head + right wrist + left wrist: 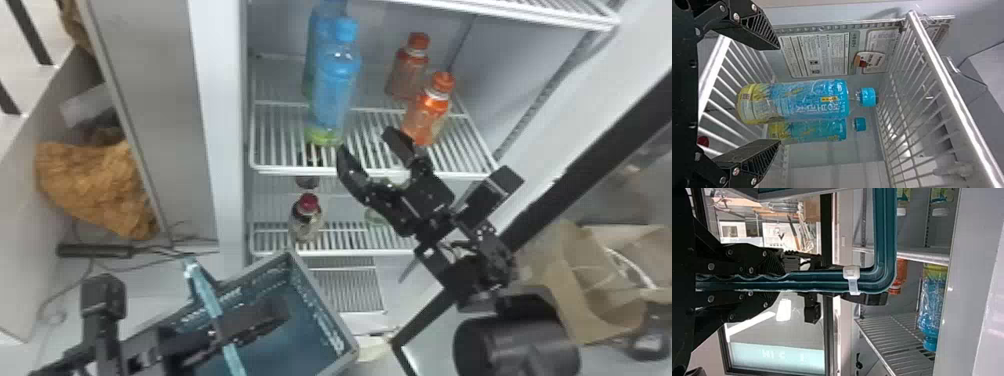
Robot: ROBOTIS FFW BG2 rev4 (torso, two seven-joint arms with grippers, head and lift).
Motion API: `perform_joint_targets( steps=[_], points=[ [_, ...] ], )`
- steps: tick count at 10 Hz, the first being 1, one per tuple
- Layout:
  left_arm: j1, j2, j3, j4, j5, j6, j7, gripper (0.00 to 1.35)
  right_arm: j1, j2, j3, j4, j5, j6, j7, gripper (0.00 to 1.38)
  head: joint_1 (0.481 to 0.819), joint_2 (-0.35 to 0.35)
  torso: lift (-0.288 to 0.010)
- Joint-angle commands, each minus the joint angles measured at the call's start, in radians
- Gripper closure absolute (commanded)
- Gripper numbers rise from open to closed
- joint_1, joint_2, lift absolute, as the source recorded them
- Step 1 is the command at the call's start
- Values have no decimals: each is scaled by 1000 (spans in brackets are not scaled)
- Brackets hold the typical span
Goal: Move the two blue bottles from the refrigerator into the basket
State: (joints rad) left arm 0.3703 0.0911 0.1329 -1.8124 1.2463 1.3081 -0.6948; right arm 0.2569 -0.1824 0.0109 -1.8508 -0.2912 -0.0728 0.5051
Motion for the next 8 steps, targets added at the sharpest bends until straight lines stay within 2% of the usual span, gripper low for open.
perform_joint_targets(
  steps=[1, 8],
  points=[
    [-5, 1, -3, 0, 0, 0, 0, 1202, -51, -5, 27, 43, 0, 6, -5, 211, 695, -206, -10],
    [-12, 4, -7, 2, 0, 0, 0, 1202, -257, -6, 117, 198, 16, 31, -54, 213, 695, -157, -10]
  ],
)
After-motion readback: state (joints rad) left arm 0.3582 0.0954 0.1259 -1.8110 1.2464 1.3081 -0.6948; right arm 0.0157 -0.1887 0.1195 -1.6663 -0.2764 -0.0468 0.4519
